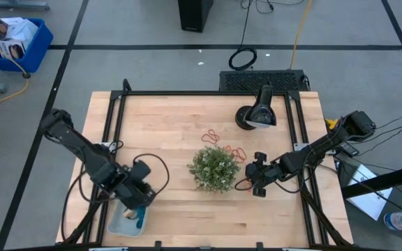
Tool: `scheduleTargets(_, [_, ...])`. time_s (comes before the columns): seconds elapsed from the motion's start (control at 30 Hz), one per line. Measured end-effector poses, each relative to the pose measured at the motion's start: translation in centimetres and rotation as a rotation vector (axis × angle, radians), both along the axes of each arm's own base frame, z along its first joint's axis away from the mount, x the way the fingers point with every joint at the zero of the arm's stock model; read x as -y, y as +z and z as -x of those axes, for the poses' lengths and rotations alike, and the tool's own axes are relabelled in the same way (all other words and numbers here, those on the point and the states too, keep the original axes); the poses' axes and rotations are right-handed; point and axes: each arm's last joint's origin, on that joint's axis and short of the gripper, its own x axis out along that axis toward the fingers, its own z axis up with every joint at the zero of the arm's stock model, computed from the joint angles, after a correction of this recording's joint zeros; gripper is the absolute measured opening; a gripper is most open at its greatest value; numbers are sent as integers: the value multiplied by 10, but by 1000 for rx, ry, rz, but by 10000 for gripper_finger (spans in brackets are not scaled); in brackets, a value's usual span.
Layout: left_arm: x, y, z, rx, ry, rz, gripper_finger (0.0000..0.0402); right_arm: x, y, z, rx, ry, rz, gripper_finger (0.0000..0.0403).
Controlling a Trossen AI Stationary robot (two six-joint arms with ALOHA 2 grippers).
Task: Pick and place rubber bands into bin
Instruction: Put the bottom orange rubber band into the blue bin
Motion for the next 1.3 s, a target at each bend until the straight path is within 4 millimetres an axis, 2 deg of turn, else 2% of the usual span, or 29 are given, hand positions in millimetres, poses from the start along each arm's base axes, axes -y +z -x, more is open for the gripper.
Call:
scheduleTargets(0.3, [-11,14,-5,302,-59,-394,161,0,0,0,2,6,2,155])
scheduleTargets(0.5, [-20,17,-11,352,-46,-547,161,0,0,0,2,8,3,155])
scheduleTargets(0.93, [-36,17,-21,304,-30,-583,161,0,-1,0,4,-57,-30,155])
scheduleTargets(1.3, [-37,16,-21,300,-34,-586,161,-1,-15,-3,-56,-81,-2,155])
